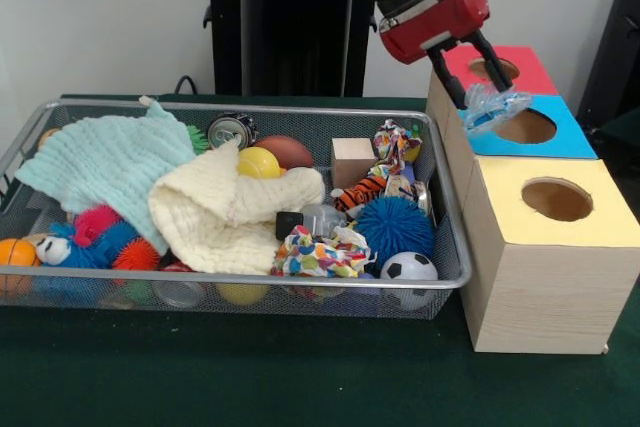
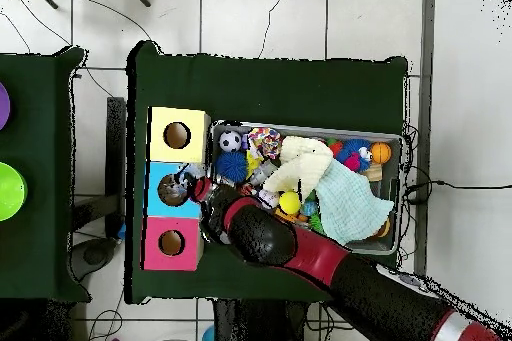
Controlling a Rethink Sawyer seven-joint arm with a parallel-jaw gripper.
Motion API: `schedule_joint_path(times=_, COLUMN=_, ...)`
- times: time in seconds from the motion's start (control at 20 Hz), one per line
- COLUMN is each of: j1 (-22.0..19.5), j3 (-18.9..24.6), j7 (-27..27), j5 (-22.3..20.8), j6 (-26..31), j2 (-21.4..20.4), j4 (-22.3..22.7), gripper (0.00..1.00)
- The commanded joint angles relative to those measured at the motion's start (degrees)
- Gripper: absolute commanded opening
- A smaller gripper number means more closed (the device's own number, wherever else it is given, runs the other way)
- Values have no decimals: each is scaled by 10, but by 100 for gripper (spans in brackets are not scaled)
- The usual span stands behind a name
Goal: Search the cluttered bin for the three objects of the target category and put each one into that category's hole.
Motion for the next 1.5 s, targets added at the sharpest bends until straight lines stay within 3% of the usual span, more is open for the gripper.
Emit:
schedule_joint_path(times=0.05, j1=21, j3=8, j7=193, j5=45, j6=-76, j2=4, j4=-56, gripper=0)
schedule_joint_path(times=0.25, j1=43, j3=5, j7=220, j5=57, j6=-91, j2=-12, j4=-49, gripper=0)
schedule_joint_path(times=0.45, j1=57, j3=2, j7=219, j5=42, j6=-99, j2=-17, j4=-44, gripper=0)
schedule_joint_path(times=0.7, j1=48, j3=15, j7=233, j5=34, j6=-87, j2=3, j4=-38, gripper=0)
schedule_joint_path(times=1.15, j1=67, j3=-19, j7=202, j5=44, j6=-10, j2=-4, j4=-43, gripper=0)
schedule_joint_path(times=1.5, j1=57, j3=-16, j7=190, j5=37, j6=12, j2=-12, j4=-31, gripper=0)
